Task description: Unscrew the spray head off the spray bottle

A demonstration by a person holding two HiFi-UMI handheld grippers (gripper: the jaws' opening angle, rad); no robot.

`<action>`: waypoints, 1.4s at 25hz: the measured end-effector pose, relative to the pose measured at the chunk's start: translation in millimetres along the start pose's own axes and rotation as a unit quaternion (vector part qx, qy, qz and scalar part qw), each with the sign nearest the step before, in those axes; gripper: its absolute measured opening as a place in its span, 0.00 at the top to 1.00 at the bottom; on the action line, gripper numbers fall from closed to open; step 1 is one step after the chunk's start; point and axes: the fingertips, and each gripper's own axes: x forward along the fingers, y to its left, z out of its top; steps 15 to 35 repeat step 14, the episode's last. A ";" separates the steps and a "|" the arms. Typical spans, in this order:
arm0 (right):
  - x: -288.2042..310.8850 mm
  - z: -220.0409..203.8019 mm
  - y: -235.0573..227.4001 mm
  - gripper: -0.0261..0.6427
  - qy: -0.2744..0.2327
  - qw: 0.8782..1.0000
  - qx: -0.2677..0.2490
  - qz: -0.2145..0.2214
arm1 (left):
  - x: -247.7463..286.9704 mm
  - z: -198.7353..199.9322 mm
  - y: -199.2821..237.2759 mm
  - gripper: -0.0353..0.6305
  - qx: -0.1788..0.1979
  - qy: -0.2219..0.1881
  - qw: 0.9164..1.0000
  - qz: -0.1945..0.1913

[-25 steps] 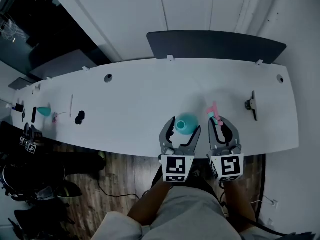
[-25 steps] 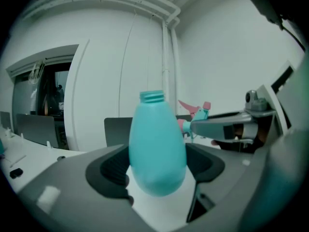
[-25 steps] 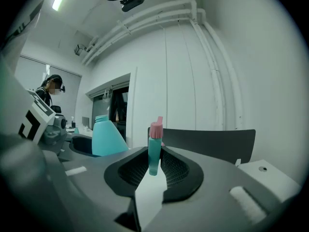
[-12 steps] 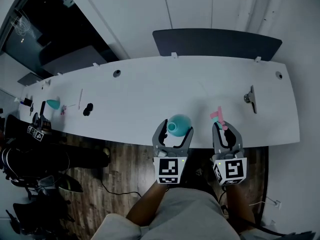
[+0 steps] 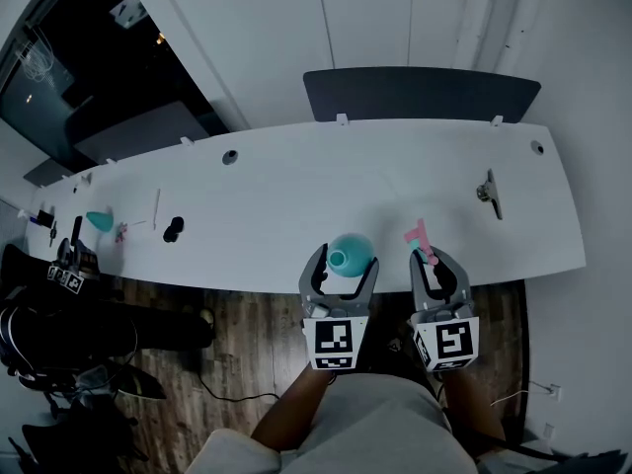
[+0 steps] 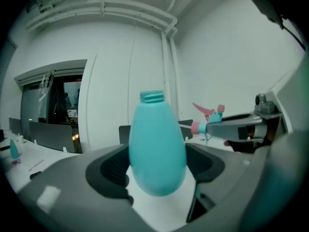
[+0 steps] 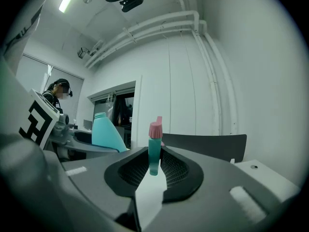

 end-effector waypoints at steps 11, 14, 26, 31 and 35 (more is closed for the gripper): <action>-2.5 1.6 21.8 0.86 0.006 1.000 -0.014 0.006 | -11.6 1.7 0.8 0.41 -0.008 -0.009 1.000 -0.012; -7.3 0.4 28.0 0.86 0.009 1.000 -0.011 0.006 | -19.5 -2.5 -0.5 0.41 -0.007 -0.002 1.000 -0.014; -7.3 0.4 28.0 0.86 0.009 1.000 -0.011 0.006 | -19.5 -2.5 -0.5 0.41 -0.007 -0.002 1.000 -0.014; -7.3 0.4 28.0 0.86 0.009 1.000 -0.011 0.006 | -19.5 -2.5 -0.5 0.41 -0.007 -0.002 1.000 -0.014; -7.3 0.4 28.0 0.86 0.009 1.000 -0.011 0.006 | -19.5 -2.5 -0.5 0.41 -0.007 -0.002 1.000 -0.014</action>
